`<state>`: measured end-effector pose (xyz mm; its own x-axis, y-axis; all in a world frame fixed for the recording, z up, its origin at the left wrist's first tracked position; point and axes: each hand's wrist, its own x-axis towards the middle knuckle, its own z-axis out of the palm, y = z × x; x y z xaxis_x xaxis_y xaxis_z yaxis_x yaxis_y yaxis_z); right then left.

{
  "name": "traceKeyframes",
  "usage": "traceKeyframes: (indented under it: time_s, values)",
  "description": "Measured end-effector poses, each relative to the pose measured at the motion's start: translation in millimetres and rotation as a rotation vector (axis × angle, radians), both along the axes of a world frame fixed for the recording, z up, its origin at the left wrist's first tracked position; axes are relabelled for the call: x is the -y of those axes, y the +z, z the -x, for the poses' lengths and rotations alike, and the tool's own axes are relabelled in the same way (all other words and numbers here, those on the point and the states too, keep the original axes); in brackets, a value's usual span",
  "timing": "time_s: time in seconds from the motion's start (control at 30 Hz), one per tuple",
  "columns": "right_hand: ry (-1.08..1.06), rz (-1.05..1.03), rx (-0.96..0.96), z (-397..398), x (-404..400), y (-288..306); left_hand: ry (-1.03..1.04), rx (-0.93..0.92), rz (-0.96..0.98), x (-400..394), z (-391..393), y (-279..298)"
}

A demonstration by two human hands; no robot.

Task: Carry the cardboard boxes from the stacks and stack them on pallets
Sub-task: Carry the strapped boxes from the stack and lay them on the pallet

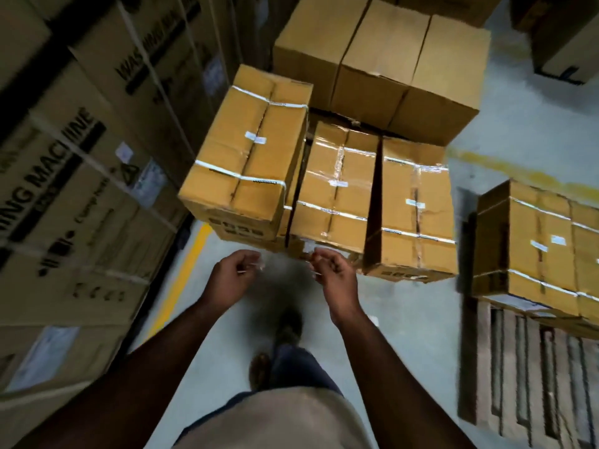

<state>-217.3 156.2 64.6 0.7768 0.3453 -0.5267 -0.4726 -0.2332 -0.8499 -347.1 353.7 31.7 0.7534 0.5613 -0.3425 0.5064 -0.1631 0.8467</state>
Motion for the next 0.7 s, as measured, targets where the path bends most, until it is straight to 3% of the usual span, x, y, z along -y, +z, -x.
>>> traceKeyframes:
  time_s: [0.17, 0.3, 0.4, 0.5, 0.63, 0.7]
  values:
    - [-0.005, 0.064, 0.000, -46, -109, -39, 0.132, 0.035, -0.106, -113, -53, -15]
    - [-0.022, 0.096, -0.033, -89, -177, -80, 0.229, -0.095, -0.223, -203, -102, -47]
    - [0.015, 0.183, -0.025, -119, -218, -113, 0.244, -0.205, -0.133, -248, -136, -73]
    - [0.140, 0.297, -0.023, -142, -242, -145, 0.166, -0.449, -0.146, -277, -155, -103]
    - [0.208, 0.334, -0.077, -155, -257, -172, 0.121, -0.580, -0.017, -330, -148, -183]
    - [0.175, 0.329, -0.114, -159, -261, -180, 0.164, -0.571, 0.004, -345, -144, -197]
